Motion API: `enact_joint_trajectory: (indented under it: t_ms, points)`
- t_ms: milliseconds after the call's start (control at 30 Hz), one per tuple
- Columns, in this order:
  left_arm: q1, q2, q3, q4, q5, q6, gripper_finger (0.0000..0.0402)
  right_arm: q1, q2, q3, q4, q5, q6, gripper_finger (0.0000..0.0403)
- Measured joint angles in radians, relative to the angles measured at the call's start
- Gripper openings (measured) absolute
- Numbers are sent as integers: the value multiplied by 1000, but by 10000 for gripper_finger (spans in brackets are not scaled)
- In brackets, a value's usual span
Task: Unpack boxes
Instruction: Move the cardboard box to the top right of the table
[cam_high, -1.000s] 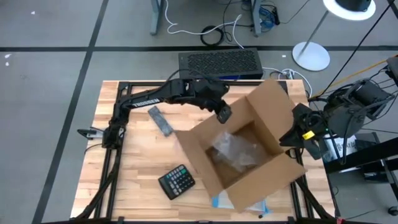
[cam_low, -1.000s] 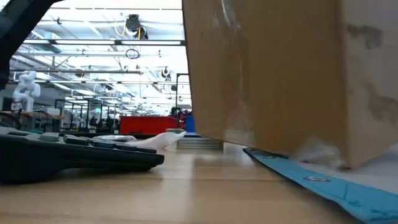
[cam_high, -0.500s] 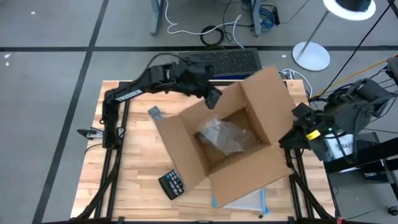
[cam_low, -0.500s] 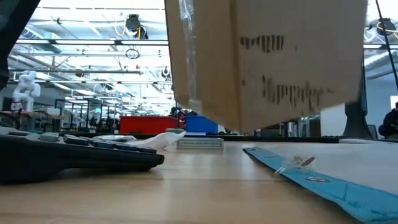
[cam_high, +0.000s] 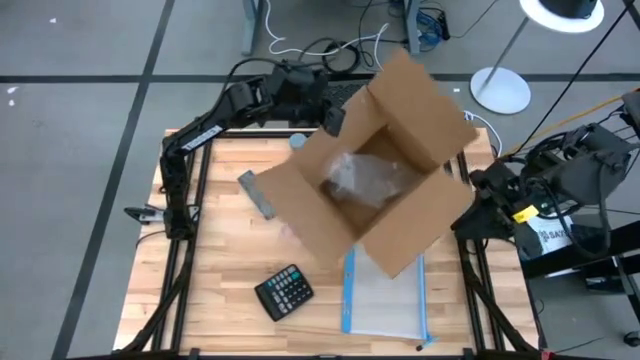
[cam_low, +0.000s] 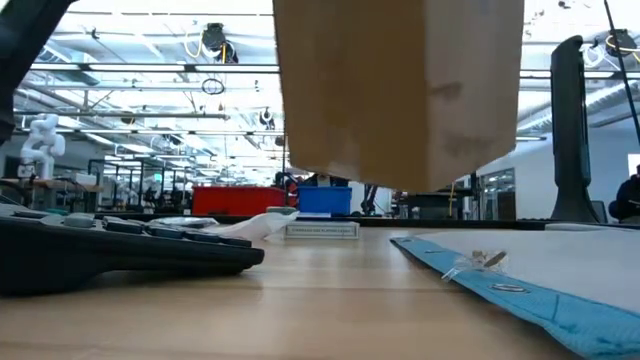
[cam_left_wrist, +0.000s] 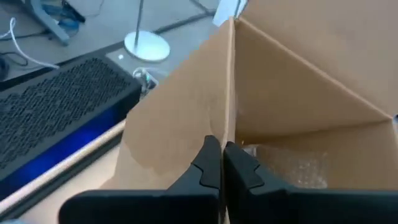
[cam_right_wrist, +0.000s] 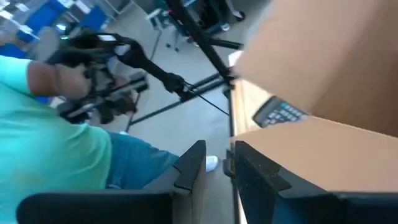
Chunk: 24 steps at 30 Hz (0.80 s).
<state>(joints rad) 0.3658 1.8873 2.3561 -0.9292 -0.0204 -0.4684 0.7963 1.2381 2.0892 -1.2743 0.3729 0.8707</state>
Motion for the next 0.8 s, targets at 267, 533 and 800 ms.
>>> enact_joint_trajectory:
  t_ms: [267,533,800]
  points:
    - [56,71,2,116,18,-90,0,65,25,0,-36,4,54,75]
    - [59,180,-2,137,-4,-283,0,123,55,0,-29,43,78,75]
    - [60,197,0,211,-17,-280,31,186,63,0,-33,126,93,75]
